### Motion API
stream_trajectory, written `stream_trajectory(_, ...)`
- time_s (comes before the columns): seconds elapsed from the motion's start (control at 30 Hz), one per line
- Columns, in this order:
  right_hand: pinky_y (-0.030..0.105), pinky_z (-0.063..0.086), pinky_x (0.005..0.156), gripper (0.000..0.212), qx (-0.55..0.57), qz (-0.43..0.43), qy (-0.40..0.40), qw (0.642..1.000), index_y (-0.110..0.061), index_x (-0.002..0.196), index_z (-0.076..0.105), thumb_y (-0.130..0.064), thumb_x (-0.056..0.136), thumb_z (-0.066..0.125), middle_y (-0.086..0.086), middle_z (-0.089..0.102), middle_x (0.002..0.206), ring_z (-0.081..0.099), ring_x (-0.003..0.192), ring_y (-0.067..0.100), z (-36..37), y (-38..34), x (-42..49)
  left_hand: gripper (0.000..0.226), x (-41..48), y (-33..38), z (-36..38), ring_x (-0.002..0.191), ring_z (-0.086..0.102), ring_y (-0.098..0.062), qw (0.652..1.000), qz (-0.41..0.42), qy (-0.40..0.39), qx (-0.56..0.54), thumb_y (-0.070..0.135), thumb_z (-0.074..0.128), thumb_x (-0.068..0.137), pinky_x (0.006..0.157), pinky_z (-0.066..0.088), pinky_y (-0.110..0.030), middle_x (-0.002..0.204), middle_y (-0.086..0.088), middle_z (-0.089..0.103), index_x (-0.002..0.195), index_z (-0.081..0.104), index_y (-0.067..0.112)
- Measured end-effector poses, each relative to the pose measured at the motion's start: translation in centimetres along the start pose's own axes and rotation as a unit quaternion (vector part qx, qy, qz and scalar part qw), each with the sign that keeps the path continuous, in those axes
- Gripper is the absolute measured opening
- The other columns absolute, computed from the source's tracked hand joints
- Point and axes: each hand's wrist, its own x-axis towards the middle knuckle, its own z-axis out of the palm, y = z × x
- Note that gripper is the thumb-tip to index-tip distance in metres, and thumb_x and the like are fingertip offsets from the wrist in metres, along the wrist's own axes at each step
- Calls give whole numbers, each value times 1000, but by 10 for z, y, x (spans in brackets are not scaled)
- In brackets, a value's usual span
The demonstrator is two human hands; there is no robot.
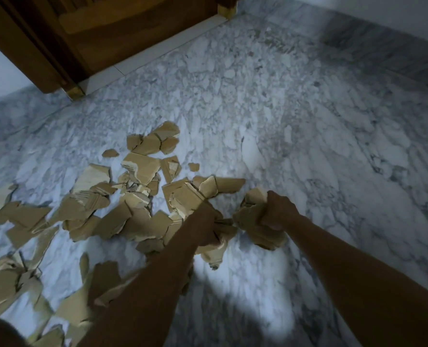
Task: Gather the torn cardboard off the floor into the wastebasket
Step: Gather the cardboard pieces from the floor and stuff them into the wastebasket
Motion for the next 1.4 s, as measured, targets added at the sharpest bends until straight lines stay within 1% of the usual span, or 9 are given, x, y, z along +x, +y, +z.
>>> stream_trajectory(0.27, 31, 44, 78, 60, -5, 19, -3, 1000, -15, 124, 50, -39, 75, 76, 9, 57, 122, 59, 109, 28, 1, 1, -2, 53, -4, 0, 2, 89, 57, -15, 999, -17, -10, -40, 20, 84, 71, 78, 48, -26, 107, -3, 64, 119, 62, 16)
stream_trajectory(0.43, 34, 44, 83, 64, 1, 19, -2, 1000, -14, 123, 47, -40, 73, 77, 12, 53, 124, 56, 111, 31, 2, 0, -2, 41, -12, 5, -4, 82, 56, -13, 996, 50, -38, -70, 27, 83, 70, 70, 43, -20, 90, 1, 61, 104, 67, 12)
stream_trajectory(0.57, 32, 42, 74, 66, 10, 18, -15, 1000, -13, 122, 45, -36, 72, 81, 12, 55, 120, 58, 108, 30, -3, -1, -2, 33, -13, 6, -20, 81, 67, -21, 992, 88, -47, -81, 38, 73, 60, 76, 55, -39, 84, -3, 70, 86, 67, 19)
stream_trajectory(0.7, 32, 45, 72, 68, 21, 25, -24, 999, -15, 121, 43, -34, 69, 83, 10, 57, 119, 60, 106, 29, -5, 0, -2, 31, -12, 1, -38, 91, 66, -17, 988, 110, -66, -87, 18, 83, 63, 76, 52, -30, 84, 5, 68, 92, 71, 18)
stream_trajectory(0.77, 33, 45, 75, 75, 27, 31, -36, 999, -14, 124, 42, -33, 66, 86, 11, 57, 123, 59, 111, 31, -6, 1, 1, 47, -9, -1, -42, 112, 50, -19, 994, 83, -76, -12, 14, 86, 69, 85, 45, -29, 106, 9, 57, 110, 67, 23)
stream_trajectory(0.83, 36, 47, 80, 82, 36, 36, -45, 998, -13, 127, 40, -33, 64, 89, 13, 56, 127, 58, 116, 33, -7, 1, 3, 74, 0, -11, -42, 135, 28, -31, 993, 47, -41, 103, 34, 87, 63, 106, 36, -48, 141, 0, 34, 129, 56, 38)
stream_trajectory(0.93, 41, 50, 93, 88, 21, 41, -40, 998, -11, 129, 40, -35, 63, 92, 12, 55, 130, 57, 120, 33, -5, -3, 4, 86, 14, -25, -34, 144, 13, -34, 985, 62, -6, 158, 48, 83, 52, 106, 34, -60, 153, 8, 19, 127, 43, 61)
stream_trajectory(1.17, 39, 51, 93, 88, -15, 58, -31, 998, -10, 132, 48, -39, 62, 93, 10, 56, 132, 59, 121, 31, -7, -8, 2, 58, 20, -16, -27, 132, 31, -35, 956, 50, 40, 286, 55, 79, 64, 103, 30, -58, 140, -4, 37, 116, 60, 36)
stream_trajectory(1.4, 34, 50, 86, 83, -16, 22, -44, 999, -10, 126, 50, -40, 61, 92, 11, 59, 127, 61, 116, 30, -9, -6, -1, 46, 20, -21, -32, 104, 59, -28, 977, 110, 30, 181, 36, 83, 66, 81, 48, -36, 116, -5, 56, 105, 61, 22)
